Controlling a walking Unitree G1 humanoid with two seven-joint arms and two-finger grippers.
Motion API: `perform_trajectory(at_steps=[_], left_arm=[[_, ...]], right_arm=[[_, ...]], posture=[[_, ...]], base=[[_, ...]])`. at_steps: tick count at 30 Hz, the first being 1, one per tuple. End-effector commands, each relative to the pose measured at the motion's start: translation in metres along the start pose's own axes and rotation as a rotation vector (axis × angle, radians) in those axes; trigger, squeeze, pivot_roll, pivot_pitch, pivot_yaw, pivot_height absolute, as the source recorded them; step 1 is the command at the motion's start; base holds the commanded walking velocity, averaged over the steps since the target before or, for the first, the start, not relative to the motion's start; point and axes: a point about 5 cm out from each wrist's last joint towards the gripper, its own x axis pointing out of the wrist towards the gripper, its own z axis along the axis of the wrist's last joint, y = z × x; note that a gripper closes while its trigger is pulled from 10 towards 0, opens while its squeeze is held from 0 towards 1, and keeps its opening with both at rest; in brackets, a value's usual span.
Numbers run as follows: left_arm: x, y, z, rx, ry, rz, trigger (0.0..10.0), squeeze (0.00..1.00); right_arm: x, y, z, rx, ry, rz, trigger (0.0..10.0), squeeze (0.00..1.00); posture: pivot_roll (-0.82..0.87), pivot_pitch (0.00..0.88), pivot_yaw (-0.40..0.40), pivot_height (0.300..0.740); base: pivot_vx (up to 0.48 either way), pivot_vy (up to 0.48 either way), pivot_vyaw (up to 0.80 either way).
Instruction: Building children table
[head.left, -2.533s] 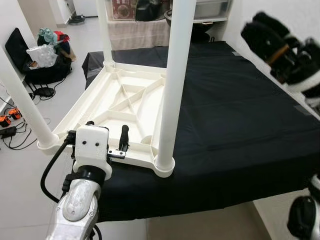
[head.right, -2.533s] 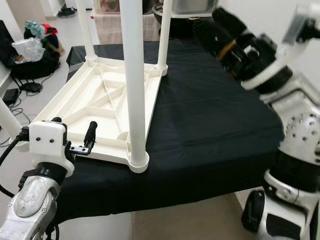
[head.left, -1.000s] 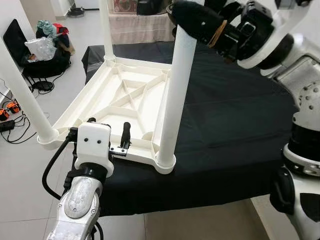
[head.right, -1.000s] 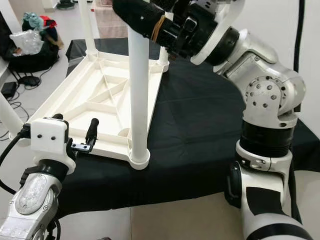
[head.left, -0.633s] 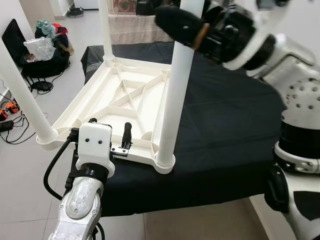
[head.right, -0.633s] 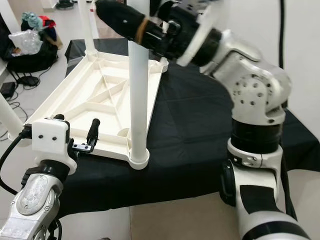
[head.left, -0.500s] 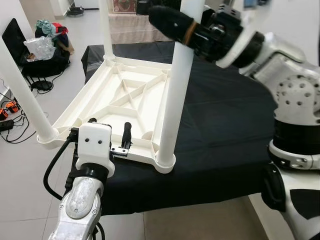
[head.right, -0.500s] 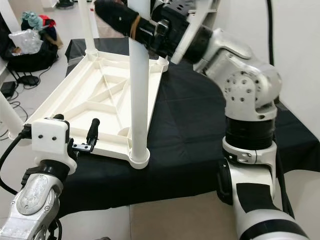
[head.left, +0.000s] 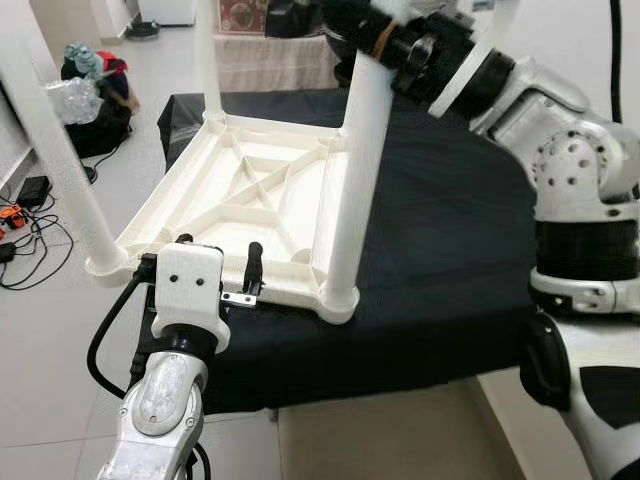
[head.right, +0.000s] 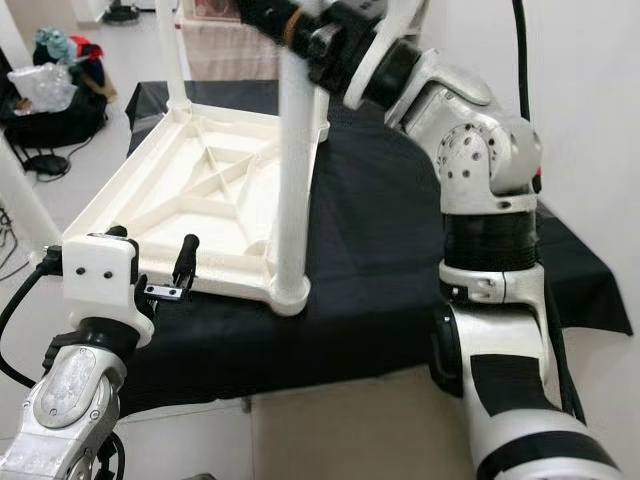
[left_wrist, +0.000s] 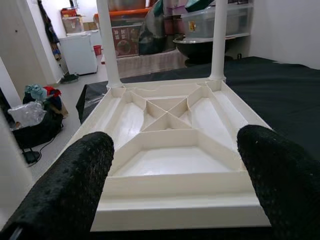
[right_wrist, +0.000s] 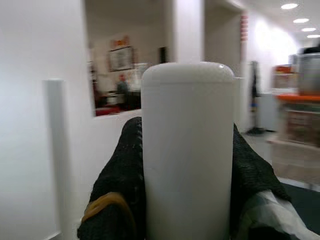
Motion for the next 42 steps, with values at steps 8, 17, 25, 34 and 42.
perform_trajectory(at_steps=[8, 17, 25, 34, 42], left_arm=[[0.001, 0.001, 0.005, 0.003, -0.015, 0.007, 10.0, 0.0], [0.002, 0.0, 0.009, -0.003, -0.025, -0.003, 10.0, 0.0], [-0.003, 0.0, 0.015, -0.011, -0.022, -0.01, 10.0, 0.0], [-0.01, -0.002, 0.021, -0.005, -0.013, -0.039, 10.0, 0.0], [-0.016, -0.003, 0.022, 0.0, 0.008, -0.052, 10.0, 0.0]], right_arm=[[-0.052, -0.081, -0.064, 0.108, 0.201, -0.656, 0.0, 0.0], [-0.081, -0.092, -0.133, 0.217, 0.392, -0.912, 0.0, 0.0], [-0.042, -0.068, -0.141, 0.166, 0.355, -0.799, 0.0, 0.0], [-0.05, -0.107, -0.075, 0.49, 0.007, -1.046, 0.0, 0.0], [-0.179, -0.131, -0.143, 0.666, 0.103, -1.609, 0.0, 0.0]], posture=[[0.03, 0.089, -0.065, 0.74], [0.03, 0.111, -0.051, 0.74], [0.06, 0.151, -0.057, 0.74], [0.08, 0.2, -0.056, 0.74], [0.12, 0.225, -0.072, 0.74]], base=[[0.0, 0.0, 0.0], [0.0, 0.0, 0.0], [0.0, 0.0, 0.0], [0.0, 0.0, 0.0], [0.0, 0.0, 0.0]])
